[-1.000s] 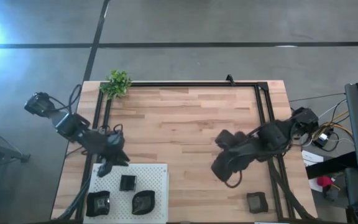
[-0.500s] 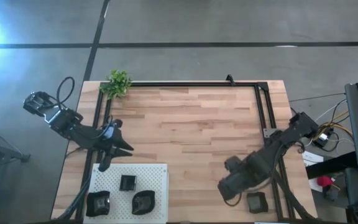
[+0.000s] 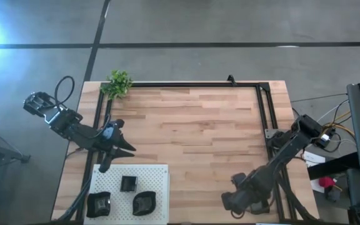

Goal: Pick & Place Mini shaped plates
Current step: Stack the distorted square plate on top of the distorted square plate on the shelf

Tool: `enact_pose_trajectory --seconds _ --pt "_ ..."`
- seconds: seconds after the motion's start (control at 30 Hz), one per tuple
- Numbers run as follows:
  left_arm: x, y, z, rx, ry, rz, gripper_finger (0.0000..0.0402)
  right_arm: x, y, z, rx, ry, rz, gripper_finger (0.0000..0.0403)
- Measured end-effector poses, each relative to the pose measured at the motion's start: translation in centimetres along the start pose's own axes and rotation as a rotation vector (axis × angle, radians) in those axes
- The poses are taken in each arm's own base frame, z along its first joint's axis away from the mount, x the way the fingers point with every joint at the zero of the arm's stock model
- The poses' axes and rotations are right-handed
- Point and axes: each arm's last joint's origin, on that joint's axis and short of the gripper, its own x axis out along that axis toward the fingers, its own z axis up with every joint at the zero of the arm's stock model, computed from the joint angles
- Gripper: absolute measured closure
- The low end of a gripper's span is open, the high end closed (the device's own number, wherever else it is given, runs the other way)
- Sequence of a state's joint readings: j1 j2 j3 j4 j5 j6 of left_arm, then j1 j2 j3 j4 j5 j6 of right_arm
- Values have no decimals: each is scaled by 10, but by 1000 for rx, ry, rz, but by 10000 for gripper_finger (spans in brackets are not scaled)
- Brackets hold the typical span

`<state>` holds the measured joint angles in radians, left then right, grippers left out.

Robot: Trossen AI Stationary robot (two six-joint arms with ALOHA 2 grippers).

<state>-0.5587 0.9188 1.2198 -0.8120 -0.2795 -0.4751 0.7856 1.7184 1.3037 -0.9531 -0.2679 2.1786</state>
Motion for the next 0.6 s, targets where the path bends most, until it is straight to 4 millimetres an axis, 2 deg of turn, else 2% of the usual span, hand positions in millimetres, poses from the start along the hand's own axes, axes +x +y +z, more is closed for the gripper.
enact_pose_trajectory --seconds 0.27,0.6 --pt "0 -2 3 -13 -34 -17 317 26 -23 0 74 27 -141 264" --pt "0 -2 4 -34 -38 -19 317 58 -29 10 51 87 -72 264"
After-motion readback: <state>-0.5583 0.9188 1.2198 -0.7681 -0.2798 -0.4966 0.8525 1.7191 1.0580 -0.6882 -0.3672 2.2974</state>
